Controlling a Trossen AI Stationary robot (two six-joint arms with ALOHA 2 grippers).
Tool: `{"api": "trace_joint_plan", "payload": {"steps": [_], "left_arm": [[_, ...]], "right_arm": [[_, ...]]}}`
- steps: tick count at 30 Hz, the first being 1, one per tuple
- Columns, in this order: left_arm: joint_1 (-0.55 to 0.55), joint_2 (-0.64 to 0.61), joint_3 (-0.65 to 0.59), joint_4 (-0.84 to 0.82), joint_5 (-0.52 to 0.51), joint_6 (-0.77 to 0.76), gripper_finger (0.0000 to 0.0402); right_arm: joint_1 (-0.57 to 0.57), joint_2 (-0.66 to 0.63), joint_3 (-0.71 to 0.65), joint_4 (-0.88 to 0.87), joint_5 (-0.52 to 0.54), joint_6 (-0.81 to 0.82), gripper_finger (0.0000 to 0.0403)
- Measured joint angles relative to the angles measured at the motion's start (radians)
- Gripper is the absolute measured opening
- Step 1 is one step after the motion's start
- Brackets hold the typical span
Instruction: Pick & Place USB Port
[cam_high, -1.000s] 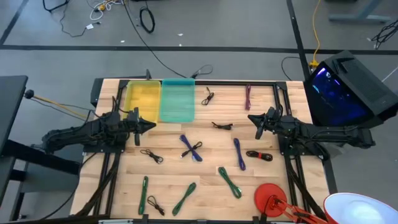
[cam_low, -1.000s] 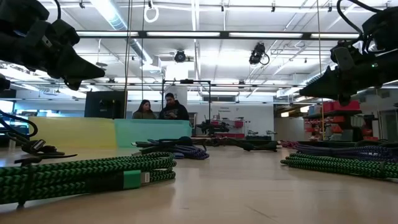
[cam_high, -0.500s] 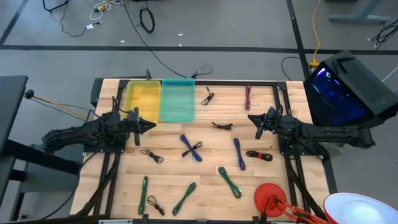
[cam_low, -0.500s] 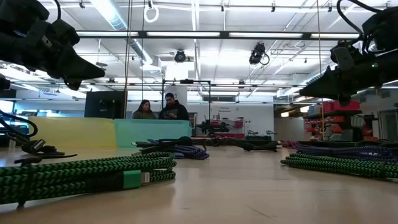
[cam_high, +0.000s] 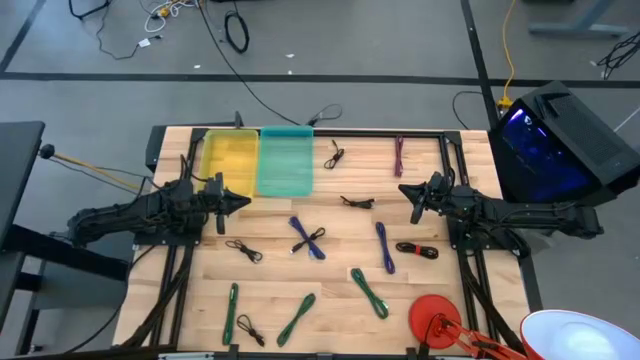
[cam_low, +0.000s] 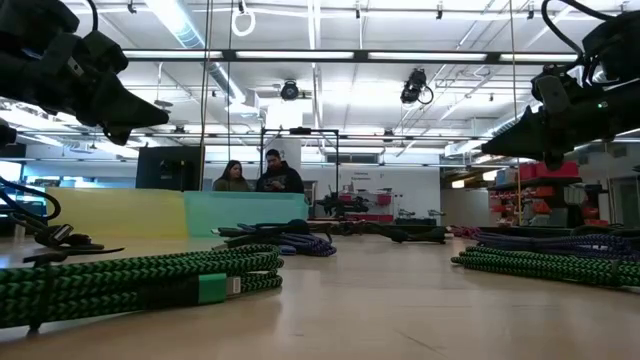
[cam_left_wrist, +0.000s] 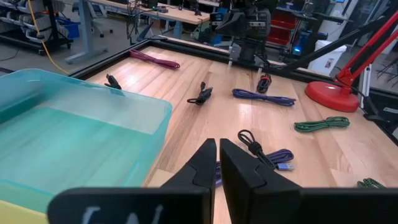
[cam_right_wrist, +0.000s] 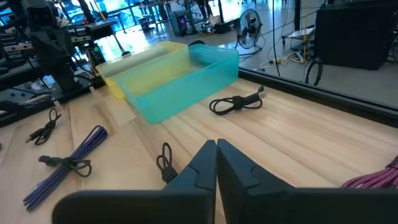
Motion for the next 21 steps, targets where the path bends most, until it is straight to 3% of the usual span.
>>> {"api": "trace_joint_plan", "payload": {"steps": [21], "left_arm": [[0.008, 0.000, 0.000, 0.000, 0.000, 0.000, 0.0025]], "right_arm": [[0.000, 0.000, 0.000, 0.000, 0.000, 0.000, 0.0016]]}}
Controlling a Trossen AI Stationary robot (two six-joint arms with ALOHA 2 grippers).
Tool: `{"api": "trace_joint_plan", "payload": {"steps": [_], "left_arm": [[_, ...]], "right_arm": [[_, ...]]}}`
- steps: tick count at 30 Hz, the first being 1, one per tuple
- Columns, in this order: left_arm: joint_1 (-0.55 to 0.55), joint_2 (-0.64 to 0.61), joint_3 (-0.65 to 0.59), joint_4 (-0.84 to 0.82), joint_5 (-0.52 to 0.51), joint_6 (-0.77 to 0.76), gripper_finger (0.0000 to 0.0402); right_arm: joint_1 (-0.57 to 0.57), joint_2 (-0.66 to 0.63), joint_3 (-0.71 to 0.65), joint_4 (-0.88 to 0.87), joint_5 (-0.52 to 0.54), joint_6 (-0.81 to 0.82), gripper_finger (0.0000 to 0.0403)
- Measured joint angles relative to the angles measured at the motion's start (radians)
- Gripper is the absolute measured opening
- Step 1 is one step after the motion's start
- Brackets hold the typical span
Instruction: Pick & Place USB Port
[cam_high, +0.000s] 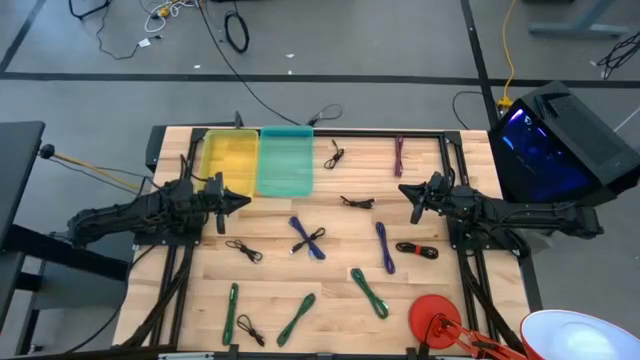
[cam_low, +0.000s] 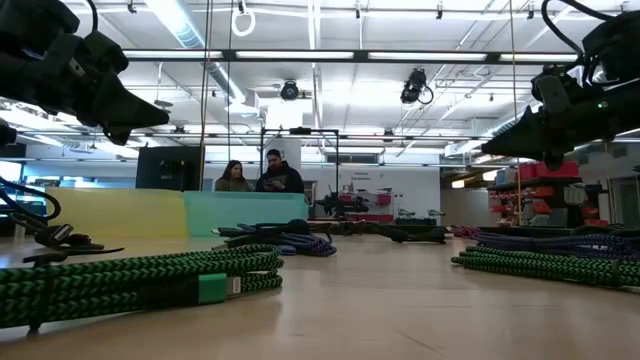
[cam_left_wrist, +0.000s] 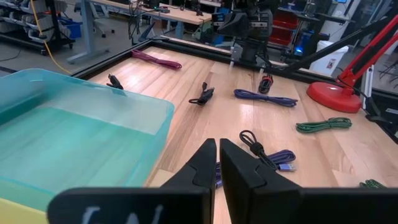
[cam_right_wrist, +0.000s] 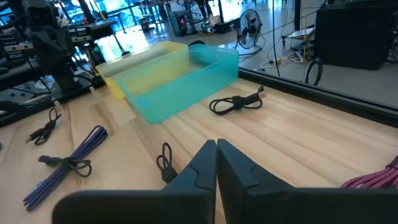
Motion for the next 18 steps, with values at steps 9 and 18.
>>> {"api": "trace_joint_plan", "payload": {"steps": [9, 18], "left_arm": [[0.000, 0.000, 0.000, 0.057, 0.000, 0.000, 0.0026], [0.000, 0.000, 0.000, 0.175, 0.007, -0.028, 0.0026]], "right_arm": [[0.000, 0.000, 0.000, 0.000, 0.000, 0.000, 0.0016], [0.000, 0.000, 0.000, 0.000, 0.000, 0.000, 0.0016]]}}
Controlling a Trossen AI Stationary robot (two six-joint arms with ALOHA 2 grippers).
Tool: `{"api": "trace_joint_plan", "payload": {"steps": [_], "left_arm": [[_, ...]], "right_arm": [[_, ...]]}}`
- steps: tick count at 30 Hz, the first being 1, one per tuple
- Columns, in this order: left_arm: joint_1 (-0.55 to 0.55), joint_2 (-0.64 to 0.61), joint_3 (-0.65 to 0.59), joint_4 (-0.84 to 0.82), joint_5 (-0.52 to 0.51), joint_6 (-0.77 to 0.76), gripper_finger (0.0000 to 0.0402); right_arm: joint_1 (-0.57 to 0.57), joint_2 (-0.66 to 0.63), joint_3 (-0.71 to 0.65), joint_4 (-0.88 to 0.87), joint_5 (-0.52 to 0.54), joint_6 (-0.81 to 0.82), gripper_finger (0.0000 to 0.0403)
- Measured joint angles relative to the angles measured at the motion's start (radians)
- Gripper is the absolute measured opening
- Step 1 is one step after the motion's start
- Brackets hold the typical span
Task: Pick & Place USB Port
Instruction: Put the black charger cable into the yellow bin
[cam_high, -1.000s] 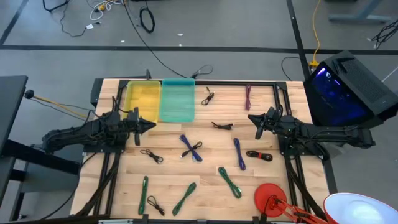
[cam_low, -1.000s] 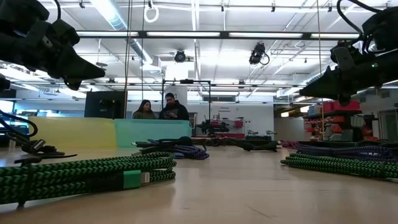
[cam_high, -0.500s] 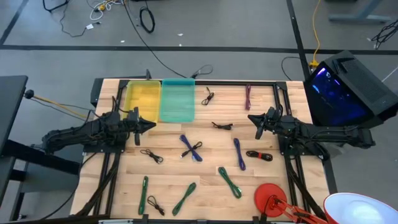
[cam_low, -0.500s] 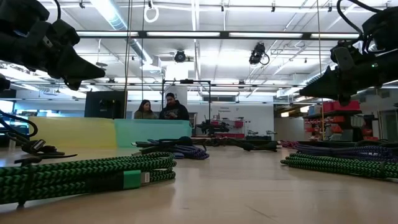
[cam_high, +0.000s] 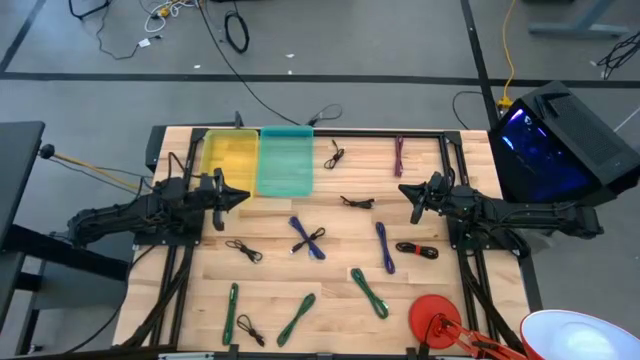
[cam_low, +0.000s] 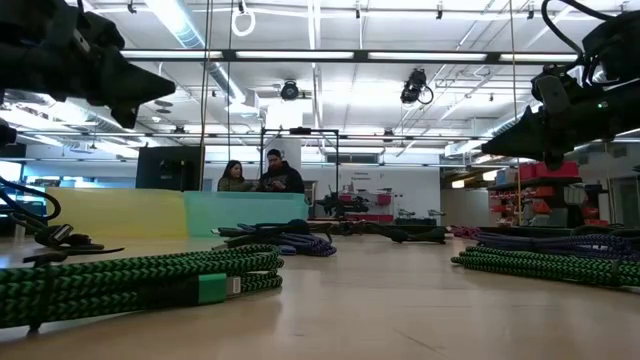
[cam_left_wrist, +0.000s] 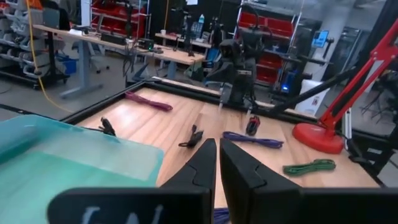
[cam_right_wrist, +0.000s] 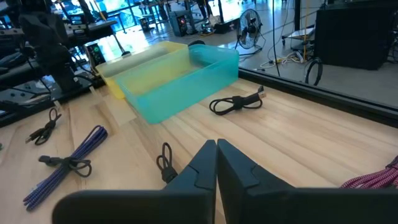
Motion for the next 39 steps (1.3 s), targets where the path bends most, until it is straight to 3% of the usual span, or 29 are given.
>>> {"api": "trace_joint_plan", "payload": {"steps": [9, 11, 15, 17, 21, 26, 34, 39], "left_arm": [[0.000, -0.001, 0.000, 0.044, 0.021, -0.018, 0.0025], [0.000, 0.000, 0.000, 0.045, 0.129, -0.065, 0.0025], [-0.005, 0.000, 0.000, 0.029, 0.486, -0.186, 0.0025], [-0.026, 0.000, 0.000, 0.023, 0.558, -0.247, 0.0025], [-0.099, 0.041, 0.000, -0.033, 0.495, -0.239, 0.0022], [-0.206, 0.198, 0.030, -0.077, 0.392, -0.168, 0.0013], [-0.413, 0.585, 0.276, -0.267, 0.224, 0.072, 0.0017], [-0.500, 0.846, 0.439, -0.490, 0.054, 0.158, 0.0071]], "right_arm": [[0.000, 0.000, 0.000, 0.000, 0.000, 0.000, 0.0016], [0.000, 0.000, 0.000, 0.000, 0.000, 0.000, 0.0016], [0.000, 0.000, 0.000, 0.000, 0.000, 0.000, 0.0016], [0.000, 0.000, 0.000, 0.000, 0.000, 0.000, 0.0016], [0.000, 0.000, 0.000, 0.000, 0.000, 0.000, 0.0016], [0.000, 0.000, 0.000, 0.000, 0.000, 0.000, 0.0016], [0.000, 0.000, 0.000, 0.000, 0.000, 0.000, 0.0016], [0.000, 0.000, 0.000, 0.000, 0.000, 0.000, 0.0016]]}}
